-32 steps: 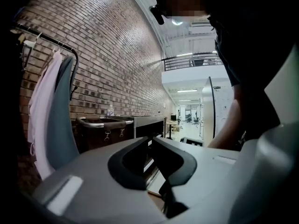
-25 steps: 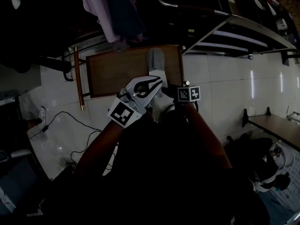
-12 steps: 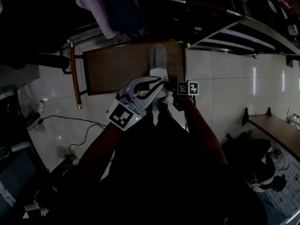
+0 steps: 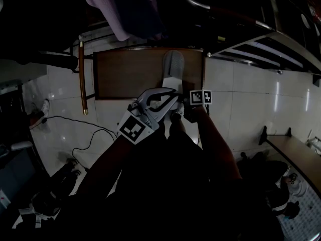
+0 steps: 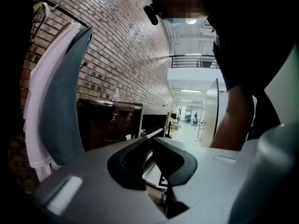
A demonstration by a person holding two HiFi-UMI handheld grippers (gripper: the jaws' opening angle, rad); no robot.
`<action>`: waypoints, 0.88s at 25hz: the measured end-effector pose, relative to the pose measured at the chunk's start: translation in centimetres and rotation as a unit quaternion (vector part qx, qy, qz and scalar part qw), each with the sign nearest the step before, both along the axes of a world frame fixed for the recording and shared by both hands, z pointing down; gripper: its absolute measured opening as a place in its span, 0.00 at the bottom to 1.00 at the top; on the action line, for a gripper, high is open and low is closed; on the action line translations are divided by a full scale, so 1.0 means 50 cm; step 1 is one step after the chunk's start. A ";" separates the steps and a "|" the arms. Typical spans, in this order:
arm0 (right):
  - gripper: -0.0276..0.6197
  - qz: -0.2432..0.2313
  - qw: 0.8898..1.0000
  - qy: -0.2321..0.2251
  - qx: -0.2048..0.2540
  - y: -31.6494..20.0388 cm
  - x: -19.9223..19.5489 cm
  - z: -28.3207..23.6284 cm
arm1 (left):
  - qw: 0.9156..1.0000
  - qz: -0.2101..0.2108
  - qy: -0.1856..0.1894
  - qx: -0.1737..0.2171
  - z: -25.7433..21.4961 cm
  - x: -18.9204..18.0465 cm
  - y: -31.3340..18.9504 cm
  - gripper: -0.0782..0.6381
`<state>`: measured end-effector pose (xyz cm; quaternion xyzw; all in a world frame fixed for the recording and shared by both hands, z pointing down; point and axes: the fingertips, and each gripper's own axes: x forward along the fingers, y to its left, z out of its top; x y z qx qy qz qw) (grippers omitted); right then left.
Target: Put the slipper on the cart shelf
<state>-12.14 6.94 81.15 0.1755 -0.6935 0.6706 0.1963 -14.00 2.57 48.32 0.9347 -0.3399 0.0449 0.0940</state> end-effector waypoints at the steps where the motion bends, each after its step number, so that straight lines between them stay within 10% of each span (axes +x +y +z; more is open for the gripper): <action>1: 0.50 -0.007 1.000 -0.001 -0.002 0.000 -0.007 0.002 | 1.000 -0.004 0.001 -0.005 0.004 -0.002 -0.002 0.16; 8: 0.18 -0.051 0.999 0.018 -0.005 0.011 -0.035 0.011 | 0.999 -0.024 -0.002 -0.027 0.029 -0.020 -0.015 0.15; 22: 0.14 -0.027 0.989 -0.019 0.147 -0.050 -0.018 -0.204 | 0.999 -0.023 -0.003 -0.028 0.018 -0.038 -0.028 0.13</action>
